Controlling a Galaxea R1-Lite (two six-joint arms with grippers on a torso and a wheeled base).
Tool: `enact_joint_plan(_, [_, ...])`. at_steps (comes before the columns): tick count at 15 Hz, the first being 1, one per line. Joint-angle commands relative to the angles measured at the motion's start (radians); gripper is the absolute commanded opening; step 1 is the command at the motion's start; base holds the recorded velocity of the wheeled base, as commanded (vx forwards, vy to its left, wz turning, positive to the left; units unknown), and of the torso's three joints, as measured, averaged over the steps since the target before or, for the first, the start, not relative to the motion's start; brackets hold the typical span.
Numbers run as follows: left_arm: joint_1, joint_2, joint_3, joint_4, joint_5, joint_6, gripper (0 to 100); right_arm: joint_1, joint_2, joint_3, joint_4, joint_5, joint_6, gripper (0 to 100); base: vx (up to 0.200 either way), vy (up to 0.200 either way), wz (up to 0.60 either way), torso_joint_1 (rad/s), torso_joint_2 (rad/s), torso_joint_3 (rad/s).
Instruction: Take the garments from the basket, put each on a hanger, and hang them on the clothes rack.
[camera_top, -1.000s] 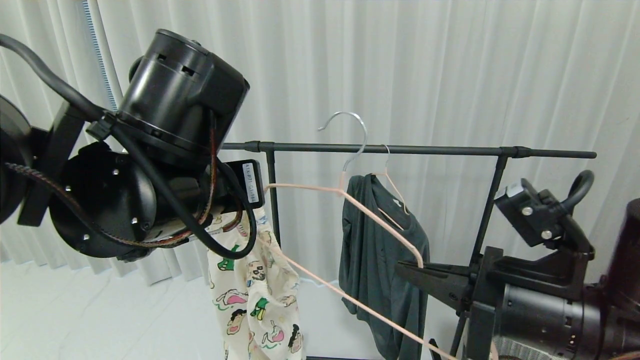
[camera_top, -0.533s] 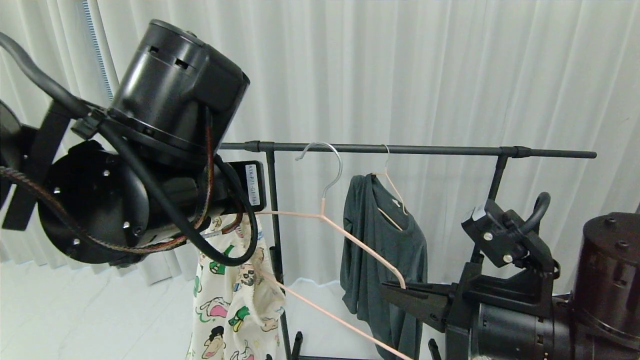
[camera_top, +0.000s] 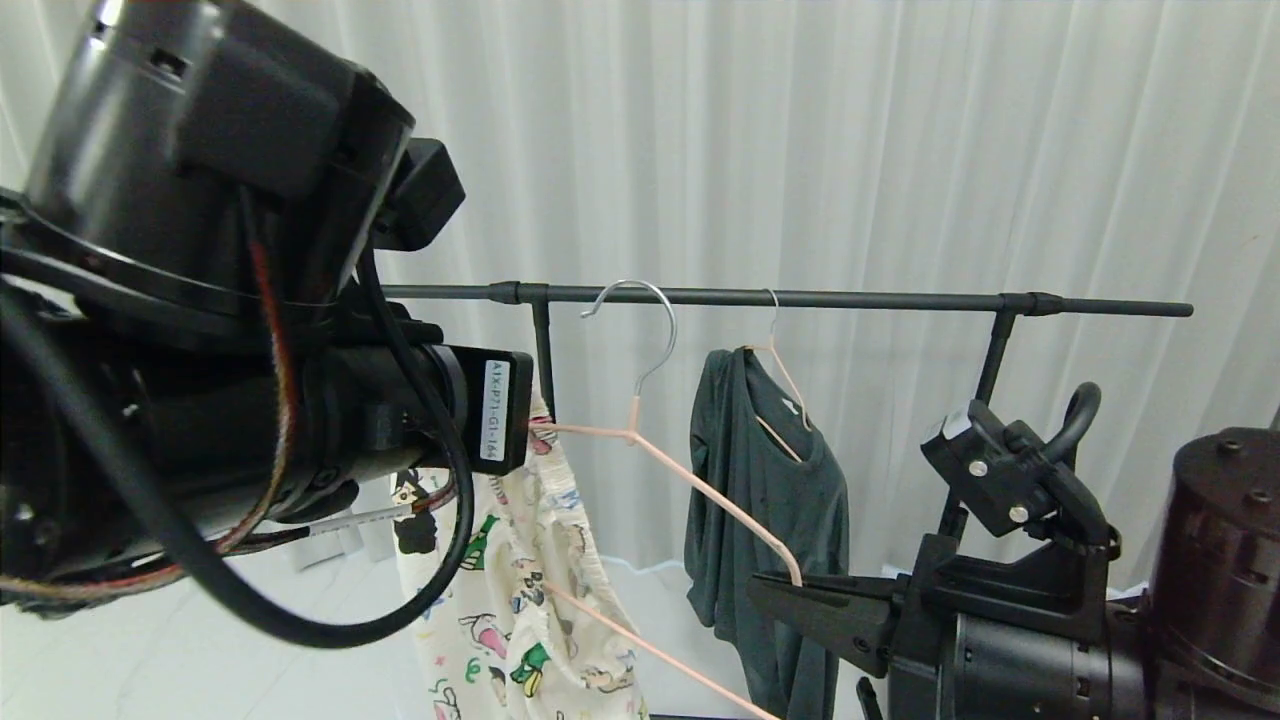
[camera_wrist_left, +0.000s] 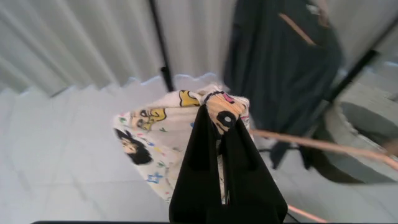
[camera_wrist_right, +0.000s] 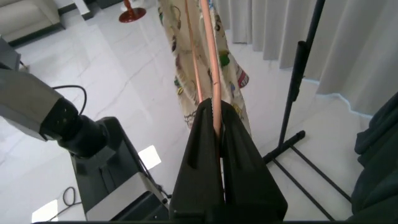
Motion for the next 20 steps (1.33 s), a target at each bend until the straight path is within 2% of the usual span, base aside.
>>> enact_joint_plan(1, [-0.053,-0.032,-0.020,-0.003,-0.030,-0.001,0,0.013,0.034,-0.012,-0.010,-0.001,0.006,0,0.000,0.000,0.00,0.000,0.00,0.000])
enact_joint_plan(6, [-0.091,-0.027,0.003,-0.073,-0.032,-0.001,0,0.036,0.101,-0.076,-0.033,-0.009,0.040,0,0.000,0.000,0.00,0.000,0.00,0.000])
enact_joint_plan(10, [-0.091,-0.039,0.040,-0.073,-0.032,-0.001,0,0.038,0.091,-0.078,-0.057,-0.032,0.038,0,0.000,0.000,0.00,0.000,0.00,0.000])
enact_joint_plan(11, [-0.091,-0.039,0.040,-0.075,-0.032,-0.001,100,0.036,0.089,-0.078,-0.059,-0.037,0.038,0,0.000,0.000,0.00,0.000,0.00,0.000])
enact_joint_plan(14, [-0.090,-0.053,0.042,-0.075,-0.027,0.002,100,0.035,0.084,-0.079,-0.085,-0.099,0.038,0,0.000,0.000,0.00,0.000,0.00,0.000])
enact_joint_plan(17, [-0.090,-0.072,0.057,-0.075,-0.027,0.002,100,0.030,0.069,-0.078,-0.116,-0.126,0.031,0,0.000,0.000,0.00,0.000,0.00,0.000])
enact_joint_plan(20, [-0.090,-0.144,0.151,-0.075,-0.027,0.006,100,0.012,0.029,-0.044,-0.116,-0.139,-0.020,0,0.000,0.000,0.00,0.000,0.00,0.000])
